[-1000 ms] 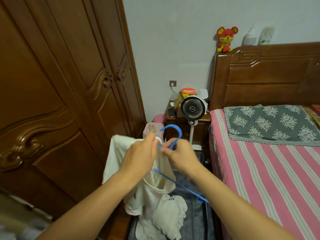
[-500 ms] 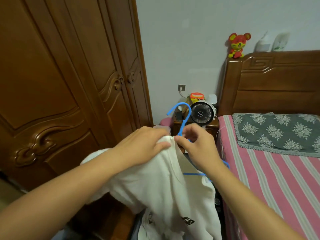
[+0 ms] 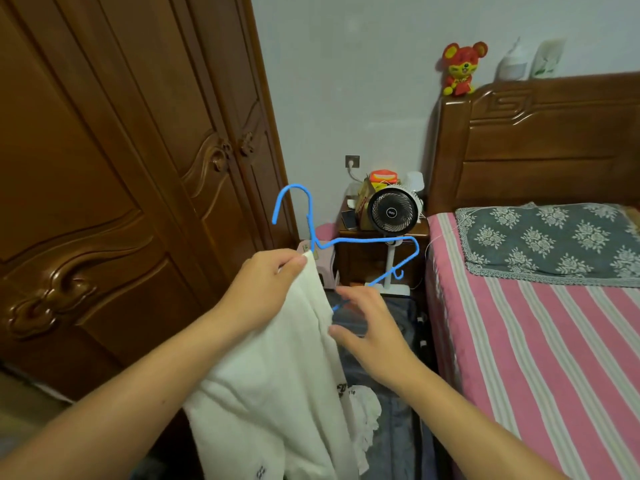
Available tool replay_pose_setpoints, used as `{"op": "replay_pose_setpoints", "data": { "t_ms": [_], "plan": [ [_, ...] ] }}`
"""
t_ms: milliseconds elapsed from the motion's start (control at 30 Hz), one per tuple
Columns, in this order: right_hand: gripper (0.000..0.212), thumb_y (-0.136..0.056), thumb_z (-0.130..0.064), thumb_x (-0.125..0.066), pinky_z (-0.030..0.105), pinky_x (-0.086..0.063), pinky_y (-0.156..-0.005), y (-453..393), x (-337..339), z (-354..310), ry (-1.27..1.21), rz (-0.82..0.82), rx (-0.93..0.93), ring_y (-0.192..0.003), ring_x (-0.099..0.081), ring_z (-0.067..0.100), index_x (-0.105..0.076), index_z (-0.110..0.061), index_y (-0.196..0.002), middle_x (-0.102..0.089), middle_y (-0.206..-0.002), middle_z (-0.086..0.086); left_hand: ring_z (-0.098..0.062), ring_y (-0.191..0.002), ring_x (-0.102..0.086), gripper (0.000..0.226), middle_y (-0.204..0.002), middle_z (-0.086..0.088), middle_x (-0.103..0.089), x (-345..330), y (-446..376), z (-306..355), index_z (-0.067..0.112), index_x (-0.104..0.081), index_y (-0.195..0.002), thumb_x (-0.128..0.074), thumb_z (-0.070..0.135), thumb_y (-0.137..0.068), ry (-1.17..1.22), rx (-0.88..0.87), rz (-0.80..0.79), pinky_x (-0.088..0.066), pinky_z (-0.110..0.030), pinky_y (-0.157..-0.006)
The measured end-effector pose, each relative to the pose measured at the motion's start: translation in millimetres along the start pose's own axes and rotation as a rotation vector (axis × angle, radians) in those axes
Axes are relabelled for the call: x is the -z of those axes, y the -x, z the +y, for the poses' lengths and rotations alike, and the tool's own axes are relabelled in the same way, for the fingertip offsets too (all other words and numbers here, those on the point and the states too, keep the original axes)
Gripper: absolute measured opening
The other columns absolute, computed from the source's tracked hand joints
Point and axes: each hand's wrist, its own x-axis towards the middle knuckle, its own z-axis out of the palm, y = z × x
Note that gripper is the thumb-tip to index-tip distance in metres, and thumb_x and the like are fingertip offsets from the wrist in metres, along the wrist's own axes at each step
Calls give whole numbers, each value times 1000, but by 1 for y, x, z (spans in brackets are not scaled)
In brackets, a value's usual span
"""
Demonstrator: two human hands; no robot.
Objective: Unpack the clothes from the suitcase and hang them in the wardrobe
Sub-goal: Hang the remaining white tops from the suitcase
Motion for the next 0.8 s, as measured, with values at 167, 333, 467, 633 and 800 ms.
{"op": "replay_pose_setpoints", "data": {
  "t_ms": [167,333,467,633,800],
  "plan": [
    [9,-88,-22,-71,32,-50,-83,-18,-22,-18,-105,122,-132,-92,-57,10,-63,-24,-89,-60,-91,-11,-15,-71,-58,33,-74,-2,-64,-4,5,10,14,-66,-81,-51,34,-103,-62,-91,-21,-47,-40,-69],
    [14,-89,-22,-72,21,-38,-59,2,-6,-17,-284,-65,-179,-61,-43,6,-59,-17,-86,-44,-65,-2,-3,-109,-64,18,-110,26,-71,24,7,-10,51,-62,-115,-52,48,-100,-225,-78,104,-51,-32,-93],
    [15,-85,-43,-71,33,-37,-108,17,31,41,356,-446,-111,-82,-57,-7,-56,-47,-87,-61,-87,-25,-8,-112,-65,20,-112,17,-73,57,-1,-45,40,-67,-116,-57,44,-99,-232,-33,309,-51,-34,-97],
    [58,-63,2,-64,49,-15,-123,-9,96,84,939,-372,326,-122,-54,6,-54,-38,-104,-60,-118,-15,-14,-91,-71,38,-95,13,-72,57,19,-94,33,-65,-109,-39,60,-100,-441,-171,179,-55,-35,-77],
    [40,-72,-5,-42,48,-27,-118,-27,121,70,1029,-452,455,-131,-51,16,-65,-20,-101,-61,-131,-4,-10,-86,-72,43,-95,9,-74,49,19,-103,15,-73,-112,-43,46,-104,-533,-471,169,-52,-19,-73]
  ]
}}
